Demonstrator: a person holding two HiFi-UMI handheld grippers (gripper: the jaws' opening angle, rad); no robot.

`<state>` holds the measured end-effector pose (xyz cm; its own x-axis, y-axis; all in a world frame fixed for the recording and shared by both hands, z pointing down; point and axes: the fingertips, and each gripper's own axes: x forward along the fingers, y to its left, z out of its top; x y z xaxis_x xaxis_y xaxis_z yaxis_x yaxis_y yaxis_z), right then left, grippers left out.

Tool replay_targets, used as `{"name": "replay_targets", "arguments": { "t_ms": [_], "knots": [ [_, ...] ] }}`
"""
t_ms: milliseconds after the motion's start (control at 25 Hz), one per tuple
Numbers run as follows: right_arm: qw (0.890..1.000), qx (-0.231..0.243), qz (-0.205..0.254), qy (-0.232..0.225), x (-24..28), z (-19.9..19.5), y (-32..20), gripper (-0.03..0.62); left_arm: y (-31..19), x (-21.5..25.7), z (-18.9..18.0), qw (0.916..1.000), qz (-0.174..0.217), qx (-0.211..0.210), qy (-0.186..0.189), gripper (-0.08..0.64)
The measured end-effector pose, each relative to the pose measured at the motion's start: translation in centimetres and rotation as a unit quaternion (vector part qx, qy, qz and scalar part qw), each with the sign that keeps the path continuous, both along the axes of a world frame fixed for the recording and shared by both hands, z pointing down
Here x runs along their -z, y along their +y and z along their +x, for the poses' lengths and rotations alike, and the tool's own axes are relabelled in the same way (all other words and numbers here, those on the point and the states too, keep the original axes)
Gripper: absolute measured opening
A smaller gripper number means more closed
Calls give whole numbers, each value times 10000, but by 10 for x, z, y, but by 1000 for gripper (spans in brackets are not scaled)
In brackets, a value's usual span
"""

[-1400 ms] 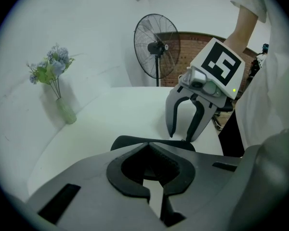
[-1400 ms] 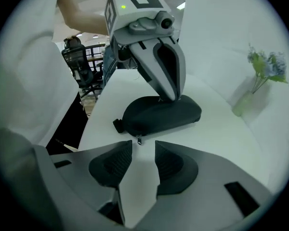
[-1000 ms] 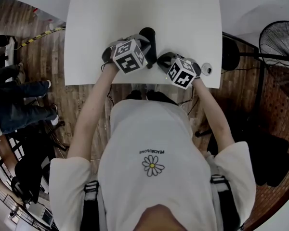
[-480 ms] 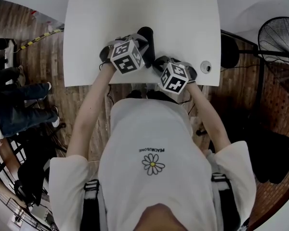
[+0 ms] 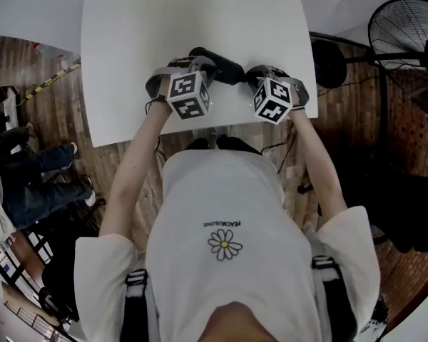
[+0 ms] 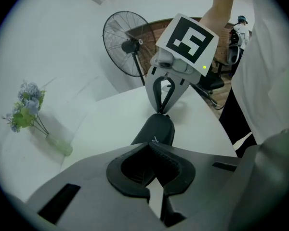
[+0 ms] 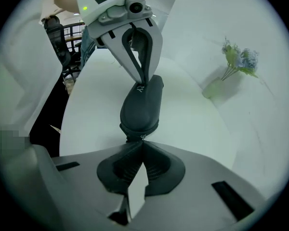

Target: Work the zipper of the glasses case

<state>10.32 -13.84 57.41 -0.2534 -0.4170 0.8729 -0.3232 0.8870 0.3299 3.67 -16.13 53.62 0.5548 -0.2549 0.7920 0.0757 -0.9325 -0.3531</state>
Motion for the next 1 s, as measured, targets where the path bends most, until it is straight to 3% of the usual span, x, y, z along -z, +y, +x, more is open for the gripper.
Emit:
{"name": "replay_targets", "arguments": {
  "t_ms": [280, 520, 760, 920, 1000],
  "knots": [
    [9992, -257, -222, -209, -6, -3, 17, 8, 1, -5, 6, 9996, -212, 55, -159, 14],
    [9988, 350, -297, 150, -13, -22, 37, 8, -5, -6, 10, 9988, -400, 268, -23, 13],
    [9945, -790, -622, -298, -14, -34, 36, 8, -7, -6, 9, 9987, -386, 343, -10, 12],
    [9924, -998, -658, -307, -14, -32, 35, 8, -6, -5, 9, 9987, -463, 178, 90, 12],
    [9940, -871, -616, -250, -14, -31, 38, 8, -6, -1, 6, 9991, -429, 36, 37, 14]
  ]
}}
